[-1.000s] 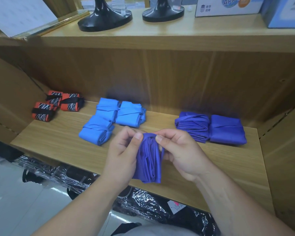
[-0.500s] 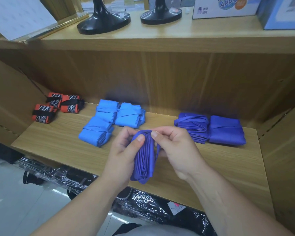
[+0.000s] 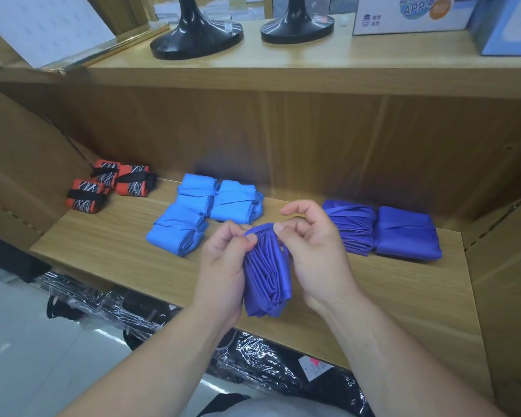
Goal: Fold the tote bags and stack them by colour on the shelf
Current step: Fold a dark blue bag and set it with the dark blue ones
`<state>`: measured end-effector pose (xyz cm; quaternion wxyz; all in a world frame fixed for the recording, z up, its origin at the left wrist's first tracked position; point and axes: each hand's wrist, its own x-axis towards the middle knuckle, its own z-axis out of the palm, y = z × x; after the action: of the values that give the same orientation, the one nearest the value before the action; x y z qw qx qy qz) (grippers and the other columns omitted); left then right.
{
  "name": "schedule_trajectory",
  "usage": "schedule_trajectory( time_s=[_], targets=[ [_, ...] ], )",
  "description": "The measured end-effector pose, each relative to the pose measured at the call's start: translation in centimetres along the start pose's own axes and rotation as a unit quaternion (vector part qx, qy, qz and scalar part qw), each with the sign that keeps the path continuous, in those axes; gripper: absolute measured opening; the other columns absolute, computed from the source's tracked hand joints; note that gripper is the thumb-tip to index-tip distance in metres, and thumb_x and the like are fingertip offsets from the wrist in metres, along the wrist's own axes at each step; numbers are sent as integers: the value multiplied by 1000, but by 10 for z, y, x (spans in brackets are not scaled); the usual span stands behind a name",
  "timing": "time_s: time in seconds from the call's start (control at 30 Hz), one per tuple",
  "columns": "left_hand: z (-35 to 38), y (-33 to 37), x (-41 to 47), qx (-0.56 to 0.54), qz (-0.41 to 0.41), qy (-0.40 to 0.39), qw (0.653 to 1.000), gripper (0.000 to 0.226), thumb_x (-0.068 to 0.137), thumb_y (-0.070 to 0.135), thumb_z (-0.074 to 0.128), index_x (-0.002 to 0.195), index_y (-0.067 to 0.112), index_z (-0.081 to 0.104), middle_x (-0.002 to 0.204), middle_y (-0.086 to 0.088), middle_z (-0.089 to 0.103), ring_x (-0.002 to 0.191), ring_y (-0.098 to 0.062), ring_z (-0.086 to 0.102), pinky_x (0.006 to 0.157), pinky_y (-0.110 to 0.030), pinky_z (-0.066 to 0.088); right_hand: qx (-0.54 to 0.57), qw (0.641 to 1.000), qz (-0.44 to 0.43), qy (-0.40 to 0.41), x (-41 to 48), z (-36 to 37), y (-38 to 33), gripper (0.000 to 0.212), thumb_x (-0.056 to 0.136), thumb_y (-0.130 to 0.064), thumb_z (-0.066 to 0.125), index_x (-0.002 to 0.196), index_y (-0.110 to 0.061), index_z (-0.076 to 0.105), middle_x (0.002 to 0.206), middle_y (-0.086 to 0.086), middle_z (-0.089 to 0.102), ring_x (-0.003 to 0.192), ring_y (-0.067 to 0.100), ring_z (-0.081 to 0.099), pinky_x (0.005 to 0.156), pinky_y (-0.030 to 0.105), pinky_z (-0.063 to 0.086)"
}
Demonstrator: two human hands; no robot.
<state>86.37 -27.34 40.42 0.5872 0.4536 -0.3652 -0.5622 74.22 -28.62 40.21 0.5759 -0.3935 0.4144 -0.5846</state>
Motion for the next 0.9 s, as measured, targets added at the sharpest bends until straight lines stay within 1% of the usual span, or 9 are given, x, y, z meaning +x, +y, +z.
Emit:
schedule_trajectory(
  time_s=[0.1, 0.17, 0.3, 0.43, 0.57, 0.63, 0.7, 0.8, 0.9],
  targets=[
    [-5, 0, 2, 61, 52, -14, 997, 21, 74, 14, 60, 59, 16, 45, 67, -5, 54, 64, -17, 50, 59, -27, 42, 6, 999, 34, -21, 0, -1, -2, 22, 96, 5, 58, 93, -17, 57, 70, 4, 61, 66, 21, 55, 61, 28, 46],
    [-12, -1, 1, 102, 81, -40, 991, 18, 72, 15, 61, 61, 13, 47, 72, -5, 58, 69, -18, 52, 65, -28, 44, 33, 992, 104, -68, 3, -6, -5, 20, 97, 3, 57, 90, -16, 57, 72, 6, 60, 65, 20, 56, 58, 29, 48],
    [-19, 3, -3, 153, 133, -117, 972, 15, 69, 22, 61, 64, 12, 51, 74, -4, 62, 73, -19, 56, 70, -27, 47, 98, 954, 248, -137, 5, -16, -11, 18, 95, -1, 58, 88, -18, 59, 74, 4, 64, 60, 14, 59, 51, 26, 52],
    [-23, 9, -1, 174, 164, -177, 955, 10, 72, 15, 61, 69, 13, 53, 77, -2, 64, 73, -15, 58, 71, -23, 47, 113, 937, 298, -145, 4, -17, -11, 24, 95, -1, 59, 82, -21, 60, 78, 4, 67, 62, 16, 60, 54, 28, 53],
    [-28, 5, 0, 153, 140, -152, 966, 18, 79, 22, 64, 76, 7, 56, 82, -7, 65, 79, -18, 59, 76, -26, 48, 38, 964, 249, -87, 2, -12, -8, 24, 95, 0, 60, 81, -20, 60, 77, 3, 68, 66, 18, 61, 62, 30, 50],
    [-25, 1, -1, 152, 107, -109, 976, 19, 82, 27, 67, 86, 11, 58, 86, -4, 65, 82, -16, 60, 80, -28, 48, -14, 983, 181, -25, -1, -10, -2, 22, 94, -4, 63, 79, -20, 63, 79, 3, 70, 76, 21, 61, 72, 35, 48],
    [-21, -3, -1, 177, 94, -64, 978, 19, 86, 24, 66, 102, 16, 61, 94, 1, 68, 90, -14, 64, 86, -30, 50, -11, 991, 133, 16, -4, -11, 2, 18, 97, -13, 64, 80, -19, 68, 83, 2, 73, 81, 21, 64, 76, 37, 52],
    [-22, -3, 3, 247, 119, -43, 961, 28, 89, 23, 61, 115, 25, 71, 110, 6, 71, 109, -10, 65, 99, -29, 49, -13, 994, 106, -18, -12, -16, 3, 9, 94, -23, 69, 95, -16, 74, 95, 2, 78, 90, 18, 72, 82, 30, 58],
    [-25, -3, 6, 318, 157, -57, 933, 25, 89, 23, 62, 110, 25, 76, 118, 4, 68, 120, -13, 60, 104, -26, 45, -86, 993, 78, -23, -13, -23, 8, 27, 79, -15, 84, 104, -12, 73, 100, 3, 78, 96, 20, 73, 84, 29, 59]
  ],
)
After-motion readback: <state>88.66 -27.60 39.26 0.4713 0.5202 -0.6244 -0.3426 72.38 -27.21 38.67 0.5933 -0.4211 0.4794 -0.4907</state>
